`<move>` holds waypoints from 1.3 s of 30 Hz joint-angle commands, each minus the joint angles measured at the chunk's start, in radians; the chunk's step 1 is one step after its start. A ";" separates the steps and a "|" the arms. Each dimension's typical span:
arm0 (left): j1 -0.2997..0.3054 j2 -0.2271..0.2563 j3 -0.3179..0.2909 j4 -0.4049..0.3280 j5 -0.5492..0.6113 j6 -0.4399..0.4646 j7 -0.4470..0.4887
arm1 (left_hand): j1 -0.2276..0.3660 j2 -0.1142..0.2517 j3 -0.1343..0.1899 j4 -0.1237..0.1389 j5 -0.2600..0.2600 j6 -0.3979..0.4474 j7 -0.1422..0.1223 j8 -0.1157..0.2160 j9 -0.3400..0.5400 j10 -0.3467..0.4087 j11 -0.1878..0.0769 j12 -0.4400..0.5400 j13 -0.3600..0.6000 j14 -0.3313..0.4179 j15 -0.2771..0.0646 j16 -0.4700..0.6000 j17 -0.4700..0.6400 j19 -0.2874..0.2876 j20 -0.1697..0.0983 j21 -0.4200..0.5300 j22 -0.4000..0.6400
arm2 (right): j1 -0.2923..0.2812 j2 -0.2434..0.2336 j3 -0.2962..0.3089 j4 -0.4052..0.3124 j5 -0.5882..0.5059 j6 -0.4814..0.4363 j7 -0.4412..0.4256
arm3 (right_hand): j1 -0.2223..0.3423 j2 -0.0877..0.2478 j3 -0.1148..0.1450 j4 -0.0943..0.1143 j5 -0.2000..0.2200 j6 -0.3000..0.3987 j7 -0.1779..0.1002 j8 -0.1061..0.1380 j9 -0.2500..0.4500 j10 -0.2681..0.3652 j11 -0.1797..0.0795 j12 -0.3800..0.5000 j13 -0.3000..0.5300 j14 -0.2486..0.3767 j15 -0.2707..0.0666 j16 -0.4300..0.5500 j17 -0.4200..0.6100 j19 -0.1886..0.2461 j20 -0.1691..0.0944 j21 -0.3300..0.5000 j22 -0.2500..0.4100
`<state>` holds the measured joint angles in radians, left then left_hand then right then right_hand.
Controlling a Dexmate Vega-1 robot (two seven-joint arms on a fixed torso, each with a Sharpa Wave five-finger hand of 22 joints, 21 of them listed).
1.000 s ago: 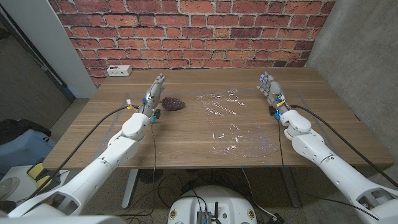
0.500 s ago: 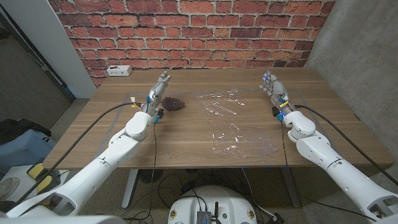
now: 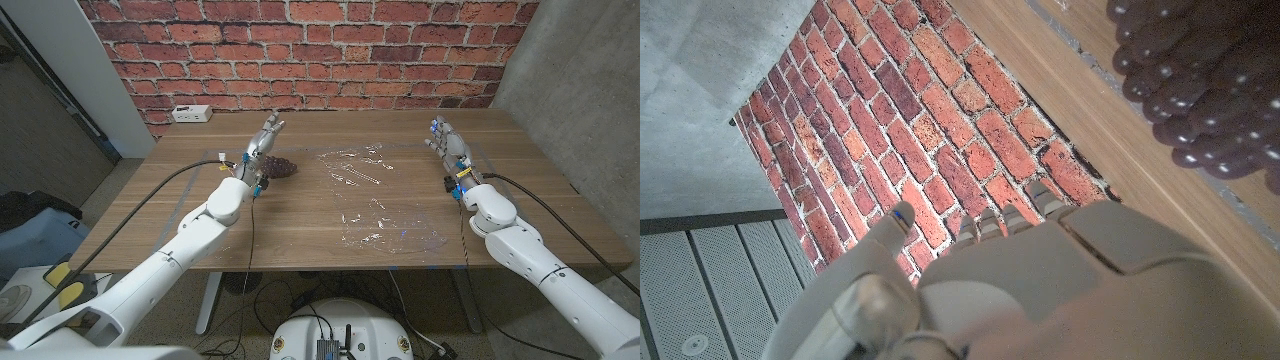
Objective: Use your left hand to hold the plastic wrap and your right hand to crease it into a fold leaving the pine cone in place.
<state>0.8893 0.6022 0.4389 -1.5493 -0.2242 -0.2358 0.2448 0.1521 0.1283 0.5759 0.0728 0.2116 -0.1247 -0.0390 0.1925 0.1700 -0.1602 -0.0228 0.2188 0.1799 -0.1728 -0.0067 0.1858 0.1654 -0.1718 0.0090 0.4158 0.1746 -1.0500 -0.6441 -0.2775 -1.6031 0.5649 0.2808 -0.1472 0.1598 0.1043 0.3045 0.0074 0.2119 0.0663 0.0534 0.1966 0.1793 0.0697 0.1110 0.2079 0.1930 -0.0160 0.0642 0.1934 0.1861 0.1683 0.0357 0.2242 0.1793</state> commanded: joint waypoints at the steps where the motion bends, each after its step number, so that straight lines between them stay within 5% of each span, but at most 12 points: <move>1: -0.009 0.013 0.027 -0.042 0.076 0.025 0.018 | 0.011 0.017 0.003 -0.004 -0.003 0.009 0.001 0.005 0.003 0.013 0.001 0.009 0.002 -0.055 0.002 0.000 0.002 -0.037 0.009 -0.003 0.005 | -0.084 -0.026 0.041 -0.077 -0.008 -0.006 -0.063 | 0.012 -0.002 0.005 -0.007 -0.003 0.007 0.001 0.006 0.005 0.008 0.006 0.007 0.005 0.008 0.002 0.009 0.002 0.005 0.003 -0.002 0.002; 19: 0.019 0.034 0.049 -0.140 0.213 0.104 0.085 | 0.015 0.020 0.004 -0.005 -0.004 0.044 -0.022 0.006 0.003 0.020 0.014 0.003 0.003 -0.039 0.029 -0.001 0.003 -0.034 0.019 -0.013 0.006 | -0.203 -0.069 0.104 -0.173 -0.031 -0.013 -0.104 | 0.025 0.007 0.014 -0.016 -0.004 0.016 0.001 0.006 0.005 0.015 0.011 0.007 0.005 0.013 0.003 0.008 0.002 0.007 0.002 -0.003 0.003; 22: 0.026 0.040 0.049 -0.159 0.233 0.111 0.095 | 0.015 0.012 0.001 -0.008 -0.006 0.057 -0.032 0.006 0.004 0.030 0.017 0.005 0.004 -0.023 0.040 0.003 0.003 -0.029 0.040 -0.016 0.006 | -0.225 -0.079 0.117 -0.194 -0.039 -0.022 -0.113 | 0.039 0.017 0.023 -0.024 -0.006 0.028 -0.006 0.009 0.005 0.023 0.012 0.009 0.005 0.022 0.004 0.010 0.001 0.007 0.008 -0.004 0.002; 25: 0.040 0.040 0.048 -0.188 0.255 0.141 0.115 | 0.015 0.003 -0.003 -0.013 -0.014 0.083 -0.054 0.003 0.005 0.057 0.008 0.008 0.006 0.027 0.062 0.011 0.005 0.012 0.118 -0.010 0.009 | -0.249 -0.092 0.133 -0.229 -0.025 -0.058 -0.124 | 0.097 0.041 0.059 -0.063 -0.019 0.057 -0.018 0.013 0.006 0.071 0.011 0.021 0.007 0.093 0.031 0.031 0.003 0.026 0.042 -0.001 0.003; 27: 0.047 0.040 0.049 -0.203 0.263 0.157 0.121 | 0.022 0.008 0.003 -0.019 -0.016 0.094 -0.056 0.002 0.006 0.068 0.005 0.008 0.006 0.068 0.068 0.017 0.006 0.052 0.138 -0.001 0.010 | -0.263 -0.096 0.139 -0.244 -0.035 -0.068 -0.137 | 0.127 0.052 0.076 -0.082 -0.025 0.104 -0.011 0.024 0.007 0.103 0.009 0.028 0.009 0.130 0.024 0.043 0.007 0.036 0.053 0.001 0.004; 39: 0.083 0.055 0.065 -0.263 0.300 0.219 0.119 | 0.051 0.018 0.021 -0.046 -0.024 0.113 -0.053 0.001 0.006 0.093 0.013 0.010 0.007 0.116 0.092 0.018 0.005 0.101 0.170 0.010 0.012 | -0.341 -0.149 0.182 -0.348 -0.081 -0.175 -0.184 | 0.162 0.058 0.095 -0.104 -0.024 0.146 -0.032 0.032 0.007 0.115 0.006 0.027 0.010 0.145 0.018 0.045 0.011 0.043 0.060 0.002 0.005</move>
<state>0.9449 0.6472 0.4911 -1.7594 0.0346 -0.0688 0.3552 0.1915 0.1414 0.5939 0.0329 0.1919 -0.0212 -0.0894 0.1925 0.1749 -0.0759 -0.0107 0.2188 0.1841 -0.0656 0.0821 0.1975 0.1675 -0.0798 0.1754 0.4219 0.1841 -1.3231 -0.7432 -0.1357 -1.8591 0.5147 0.1995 -0.2956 0.3048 0.1597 0.3932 -0.0886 0.1885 0.1958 0.0215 0.2191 0.1841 0.1717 0.1198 0.2294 0.1980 0.1201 0.0819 0.2332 0.1934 0.2091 0.0919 0.2242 0.1791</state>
